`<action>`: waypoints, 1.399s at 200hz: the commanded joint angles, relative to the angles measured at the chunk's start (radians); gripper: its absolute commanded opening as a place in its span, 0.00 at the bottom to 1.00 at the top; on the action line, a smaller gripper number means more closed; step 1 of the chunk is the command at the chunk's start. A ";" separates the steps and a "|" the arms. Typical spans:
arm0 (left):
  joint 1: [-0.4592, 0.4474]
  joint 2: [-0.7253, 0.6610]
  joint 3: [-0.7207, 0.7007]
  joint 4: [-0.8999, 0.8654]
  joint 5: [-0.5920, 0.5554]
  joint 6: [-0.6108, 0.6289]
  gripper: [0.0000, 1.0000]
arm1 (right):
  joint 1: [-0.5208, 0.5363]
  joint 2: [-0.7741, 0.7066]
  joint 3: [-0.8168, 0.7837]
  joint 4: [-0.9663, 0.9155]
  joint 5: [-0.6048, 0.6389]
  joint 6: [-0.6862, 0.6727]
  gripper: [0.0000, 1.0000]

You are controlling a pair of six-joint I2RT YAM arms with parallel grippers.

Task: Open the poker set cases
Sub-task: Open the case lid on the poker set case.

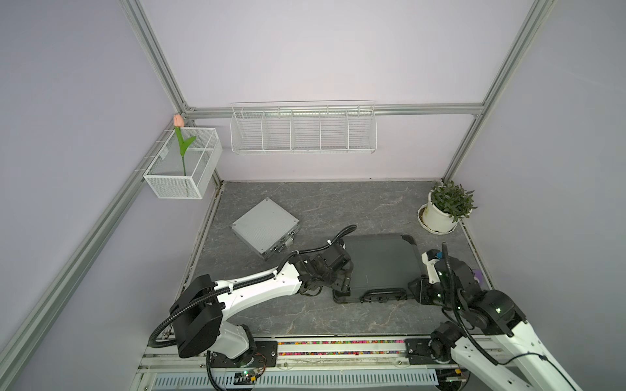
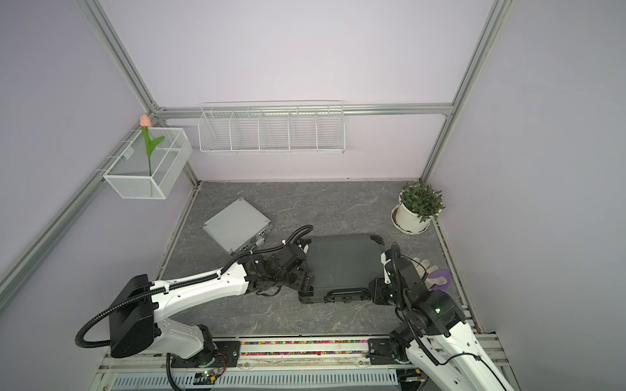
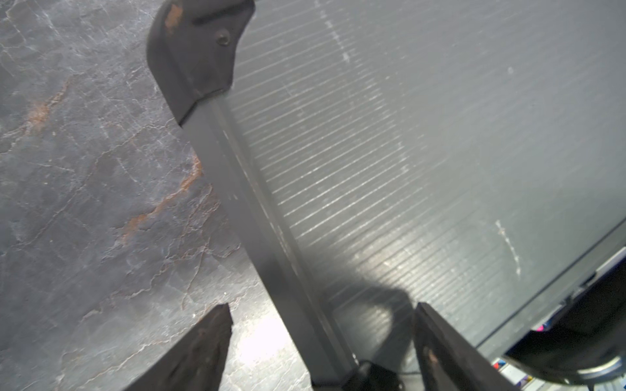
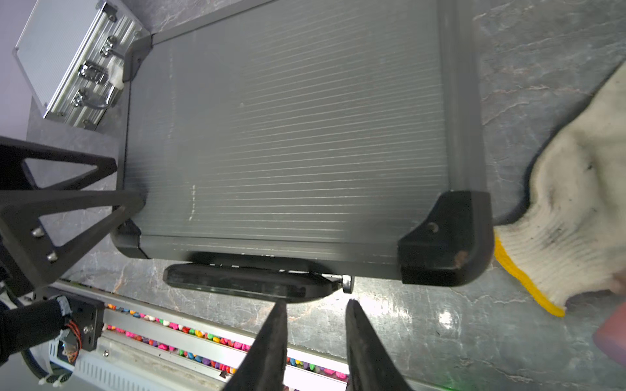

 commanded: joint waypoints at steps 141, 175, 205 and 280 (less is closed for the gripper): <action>0.148 -0.244 -0.024 -0.013 0.068 -0.099 0.89 | -0.061 0.015 0.027 0.029 0.184 0.163 0.91; 0.281 -0.261 -0.095 0.142 0.119 -0.163 0.92 | -0.268 0.073 0.003 0.203 0.061 0.054 0.91; 0.364 -0.178 -0.093 0.236 0.205 -0.185 0.92 | -0.459 0.160 -0.042 0.346 -0.126 0.021 0.92; 0.400 0.086 -0.150 0.456 0.434 -0.191 0.94 | -0.514 0.117 -0.253 0.621 -0.203 0.080 0.98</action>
